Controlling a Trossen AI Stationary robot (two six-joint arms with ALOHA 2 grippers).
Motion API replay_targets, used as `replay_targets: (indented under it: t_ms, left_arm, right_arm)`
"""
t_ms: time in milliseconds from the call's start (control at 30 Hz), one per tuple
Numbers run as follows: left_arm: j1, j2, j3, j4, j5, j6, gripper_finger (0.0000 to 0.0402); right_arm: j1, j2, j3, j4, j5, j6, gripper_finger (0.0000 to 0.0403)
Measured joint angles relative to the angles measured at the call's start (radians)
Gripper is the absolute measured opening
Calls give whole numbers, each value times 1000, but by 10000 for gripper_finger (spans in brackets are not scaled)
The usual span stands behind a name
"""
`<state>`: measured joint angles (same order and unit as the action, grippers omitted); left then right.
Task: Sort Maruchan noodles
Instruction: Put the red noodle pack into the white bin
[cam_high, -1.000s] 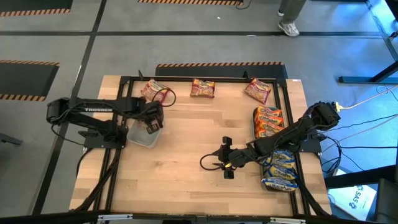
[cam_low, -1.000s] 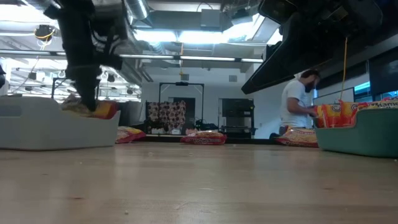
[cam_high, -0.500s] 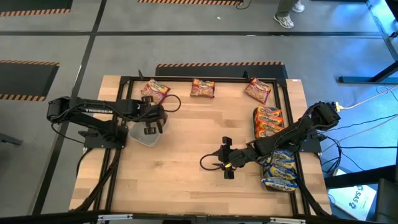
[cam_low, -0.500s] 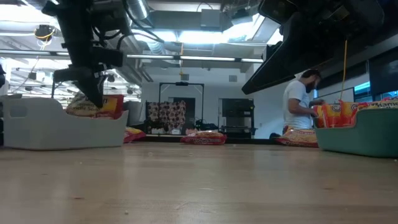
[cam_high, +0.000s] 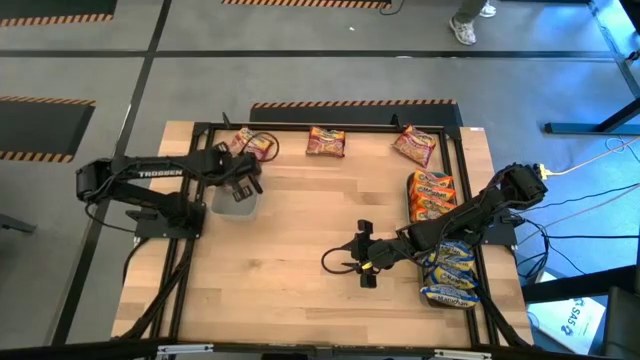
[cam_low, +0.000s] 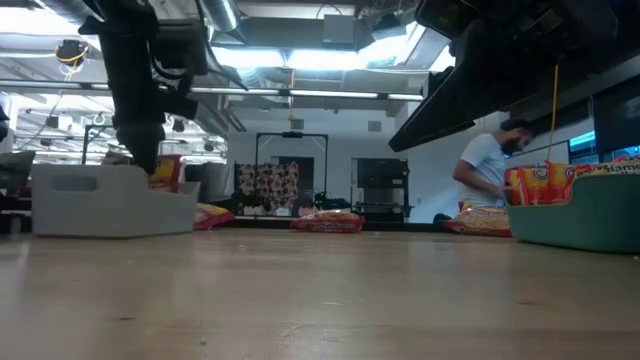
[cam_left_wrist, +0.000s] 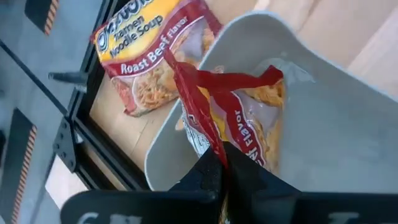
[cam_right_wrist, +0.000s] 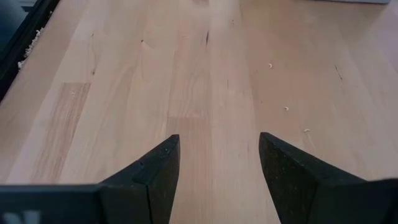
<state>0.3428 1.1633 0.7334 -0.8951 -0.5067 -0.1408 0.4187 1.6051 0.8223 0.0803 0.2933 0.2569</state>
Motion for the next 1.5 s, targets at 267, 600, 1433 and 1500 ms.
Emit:
replay_targets:
  t_ms: [267, 600, 1433, 1500]
  left_arm:
    - [-28, 0, 0, 89, 67, 409, 0]
    - [39, 0, 0, 105, 56, 401, 31]
    - [-18, 10, 32, 661, 394, 286, 140]
    - [-17, 20, -14, 793, 426, 283, 139]
  right_arm:
    - [0, 0, 0, 8, -25, 0, 202]
    - [0, 0, 0, 27, -51, -1, 202]
    - [-502, -7, 102, -101, 54, -270, 202]
    - [-604, 3, 102, -53, -36, -295, 202]
